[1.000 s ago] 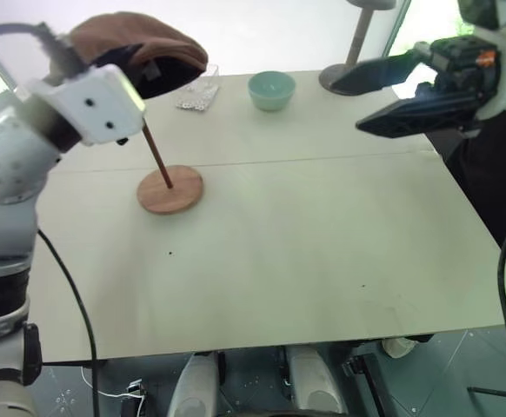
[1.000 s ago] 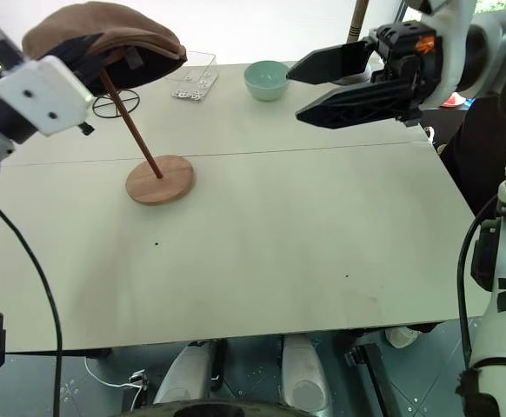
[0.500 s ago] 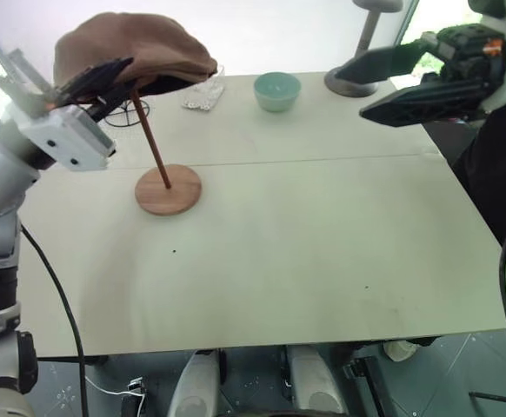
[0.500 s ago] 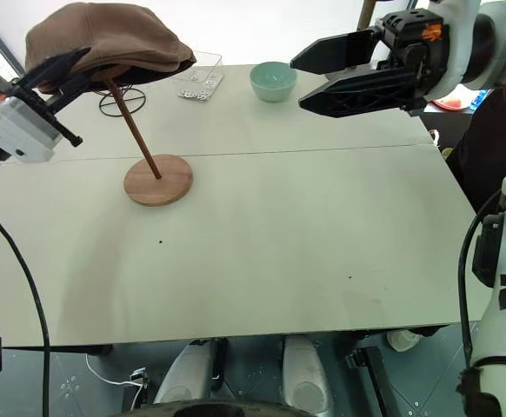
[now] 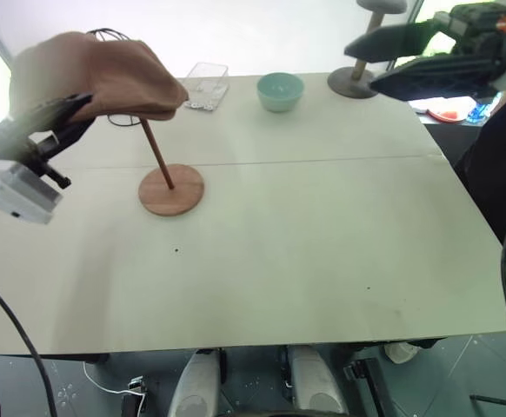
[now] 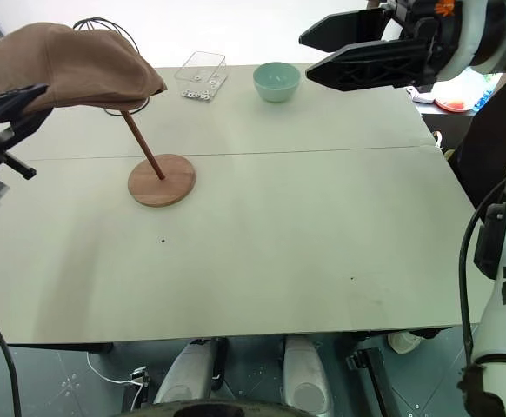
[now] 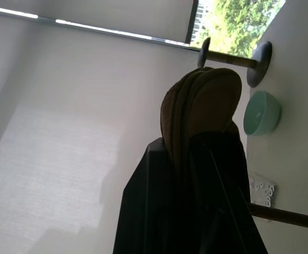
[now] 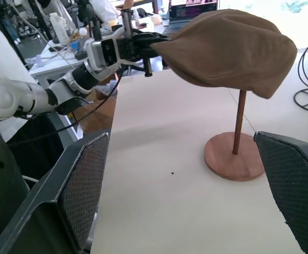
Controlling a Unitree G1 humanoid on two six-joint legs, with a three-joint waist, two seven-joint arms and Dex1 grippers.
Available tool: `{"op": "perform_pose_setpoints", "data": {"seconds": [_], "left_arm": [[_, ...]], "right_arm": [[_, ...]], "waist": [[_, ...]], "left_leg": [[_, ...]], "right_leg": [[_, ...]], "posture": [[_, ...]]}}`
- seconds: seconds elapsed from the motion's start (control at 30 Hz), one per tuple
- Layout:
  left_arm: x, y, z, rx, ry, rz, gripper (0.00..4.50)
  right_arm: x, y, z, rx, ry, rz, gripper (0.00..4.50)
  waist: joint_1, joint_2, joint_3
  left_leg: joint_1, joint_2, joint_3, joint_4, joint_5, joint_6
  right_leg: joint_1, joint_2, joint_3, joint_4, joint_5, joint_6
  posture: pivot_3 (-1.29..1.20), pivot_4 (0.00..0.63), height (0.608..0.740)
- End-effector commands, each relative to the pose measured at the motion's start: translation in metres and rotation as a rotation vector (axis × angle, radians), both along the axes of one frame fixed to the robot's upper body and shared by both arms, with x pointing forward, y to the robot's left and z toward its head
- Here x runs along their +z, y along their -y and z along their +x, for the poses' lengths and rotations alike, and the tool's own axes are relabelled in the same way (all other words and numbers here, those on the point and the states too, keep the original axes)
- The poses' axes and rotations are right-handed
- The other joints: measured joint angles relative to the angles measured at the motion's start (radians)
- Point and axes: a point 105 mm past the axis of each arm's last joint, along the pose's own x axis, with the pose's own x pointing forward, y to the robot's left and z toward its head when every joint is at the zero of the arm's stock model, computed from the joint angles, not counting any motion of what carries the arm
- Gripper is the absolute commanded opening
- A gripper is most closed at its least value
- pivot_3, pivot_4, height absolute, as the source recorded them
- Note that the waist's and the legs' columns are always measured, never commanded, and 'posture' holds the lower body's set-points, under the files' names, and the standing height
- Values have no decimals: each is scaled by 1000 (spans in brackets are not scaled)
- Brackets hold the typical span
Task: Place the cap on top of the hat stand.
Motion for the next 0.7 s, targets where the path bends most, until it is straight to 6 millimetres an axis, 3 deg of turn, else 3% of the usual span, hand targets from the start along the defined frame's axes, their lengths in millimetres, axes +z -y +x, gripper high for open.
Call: {"op": "perform_pose_setpoints", "data": {"seconds": [0.03, 0.3, 0.4, 0.53, 0.7], "left_arm": [[-3, -1, -4, -29, 14, 6, 9], [-17, -16, 12, 23, -5, -23, 9], [-19, -23, 14, 71, -16, -34, 1115], [-18, -24, 12, 141, -17, -39, 3068], [-22, -19, 4, 272, -52, -19, 3068]], "right_arm": [[17, -4, -6, 24, 73, 5, 4500], [17, -5, -4, 21, 73, -6, 4500], [17, -4, -5, 22, 73, -7, 4500], [17, -5, -5, 27, 65, 0, 4500], [12, -8, -1, 33, 52, 11, 4500]], "waist": [[-1, 0, 0], [-2, 1, 0], [-2, 1, 0], [-3, 1, 0], [-3, 1, 0]], "left_leg": [[0, 0, 0, 0, 0, 0], [0, 1, 1, -1, 0, 0], [0, 1, 1, -1, 0, 0], [0, 1, 1, -1, 0, 0], [0, 2, 1, -2, 0, 0]], "right_leg": [[0, 0, 0, 0, 0, 0], [-1, 1, 0, 0, 0, 0], [-1, 1, 0, 0, 0, 0], [-1, 1, 0, 0, 0, 0], [-1, 1, 0, 0, 0, 0]], "posture": [[0, 150, 740], [0, 150, 740], [0, 150, 740], [0, 150, 740], [0, 150, 740]]}}
